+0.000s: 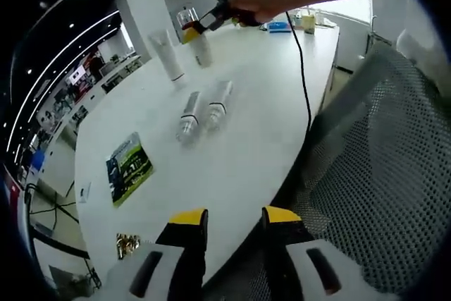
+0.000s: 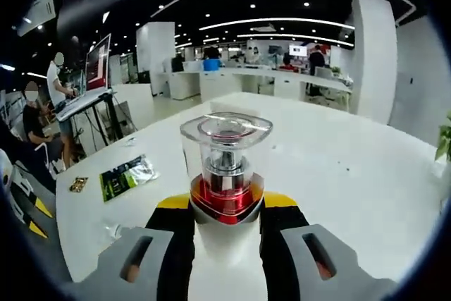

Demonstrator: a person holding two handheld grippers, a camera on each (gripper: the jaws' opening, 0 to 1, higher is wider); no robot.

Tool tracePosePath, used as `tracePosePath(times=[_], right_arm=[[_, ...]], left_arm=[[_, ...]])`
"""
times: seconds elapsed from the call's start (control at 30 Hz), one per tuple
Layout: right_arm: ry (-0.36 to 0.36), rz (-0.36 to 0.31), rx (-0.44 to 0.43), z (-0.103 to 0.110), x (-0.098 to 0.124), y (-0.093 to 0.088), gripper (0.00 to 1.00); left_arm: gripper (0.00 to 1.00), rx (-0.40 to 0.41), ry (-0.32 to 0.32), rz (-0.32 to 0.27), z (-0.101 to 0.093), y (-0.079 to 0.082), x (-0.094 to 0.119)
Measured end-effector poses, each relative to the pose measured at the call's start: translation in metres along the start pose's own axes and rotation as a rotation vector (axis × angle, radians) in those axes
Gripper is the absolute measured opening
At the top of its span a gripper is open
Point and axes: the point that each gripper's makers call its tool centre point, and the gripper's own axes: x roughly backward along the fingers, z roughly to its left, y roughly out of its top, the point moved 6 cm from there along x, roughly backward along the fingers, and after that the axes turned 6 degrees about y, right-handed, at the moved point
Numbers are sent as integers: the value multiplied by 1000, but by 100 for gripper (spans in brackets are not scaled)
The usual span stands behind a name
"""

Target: Arrange the skincare products in the storage area until every visible bottle or jar stands upright without overlapping.

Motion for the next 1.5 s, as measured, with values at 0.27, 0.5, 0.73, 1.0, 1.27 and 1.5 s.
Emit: tracePosePath(times=[0.27, 0.5, 0.73, 1.0, 1.27, 1.5], right_arm=[[-20, 6, 23, -17, -18, 0, 32], [-22, -16, 44, -34, -26, 5, 32], [-13, -22, 44, -41, -29, 6, 32], [-8, -32, 42, -44, -29, 6, 32], [-8, -48, 40, -51, -26, 4, 32], [1, -59, 43, -55, -30, 2, 32]], left_arm=[[29, 8, 5, 23, 2, -3, -2], [27, -1, -10, 44, 0, -6, -3], [27, -2, -19, 51, -1, -7, -3], [27, 0, -21, 58, -1, -8, -3], [27, -11, -28, 68, -2, -9, -4], [27, -14, -37, 74, -3, -10, -4]])
